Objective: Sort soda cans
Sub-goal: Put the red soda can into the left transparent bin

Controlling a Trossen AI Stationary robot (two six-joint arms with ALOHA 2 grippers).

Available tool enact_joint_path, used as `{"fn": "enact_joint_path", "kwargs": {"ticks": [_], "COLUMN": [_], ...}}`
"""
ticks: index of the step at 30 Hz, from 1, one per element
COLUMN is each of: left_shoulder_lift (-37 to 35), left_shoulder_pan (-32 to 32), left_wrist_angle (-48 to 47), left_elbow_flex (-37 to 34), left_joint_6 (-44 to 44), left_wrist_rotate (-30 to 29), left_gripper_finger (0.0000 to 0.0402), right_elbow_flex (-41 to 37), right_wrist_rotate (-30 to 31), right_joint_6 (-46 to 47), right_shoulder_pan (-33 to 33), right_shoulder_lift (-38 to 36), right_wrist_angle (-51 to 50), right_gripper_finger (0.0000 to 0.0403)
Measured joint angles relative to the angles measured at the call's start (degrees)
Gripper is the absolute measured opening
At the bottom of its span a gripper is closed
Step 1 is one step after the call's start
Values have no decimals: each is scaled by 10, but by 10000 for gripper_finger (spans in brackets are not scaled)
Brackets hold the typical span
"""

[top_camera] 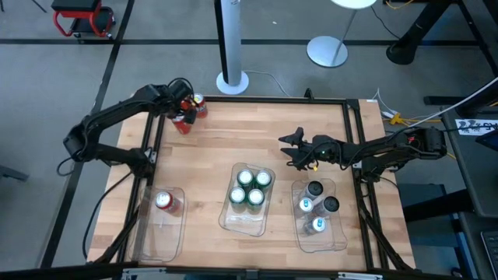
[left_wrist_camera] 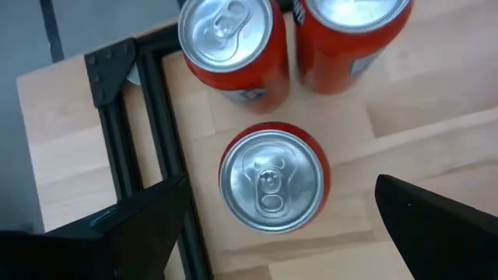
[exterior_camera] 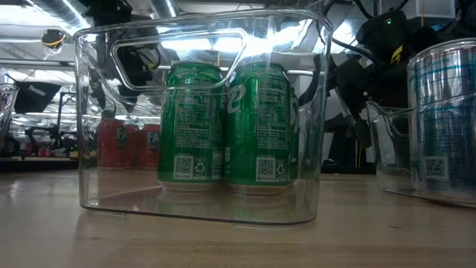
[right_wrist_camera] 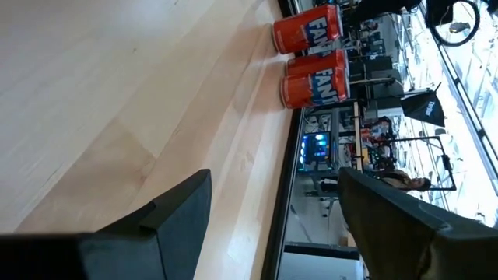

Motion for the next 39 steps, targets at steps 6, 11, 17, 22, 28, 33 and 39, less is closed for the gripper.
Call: {"fn": "enact_joint_path", "kwargs": {"ticks": [6,11,17,22,28,33,39], "left_shoulder_lift": [19,36,61,91,123,134,134], "left_shoulder_pan": [29,42,47,53,60,64,64], "left_wrist_angle": [1,3,10,13,15,15,14], "left_elbow_flex": [0,0,0,0,0,0,0], "left_joint_6": [17,22,23,23,23,23,30], "left_wrist_rotate": [34,39,44,44,54,54,54], "left_gripper_finger": [396,396,396,396,396,396,395], "right_elbow_flex": [0,0,0,0,0,0,0], "right_wrist_rotate": [0,0,0,0,0,0,0], "right_joint_6": [4,6,5,5,6,6,6], "right_shoulder_pan": [0,0,0,0,0,0,0], "right_shoulder_lift": [0,0,0,0,0,0,0], "right_wrist_angle": [-9,-12,-12,-13,-13,-14,-14], "right_gripper_finger": [278,278,278,278,278,278,278]}}
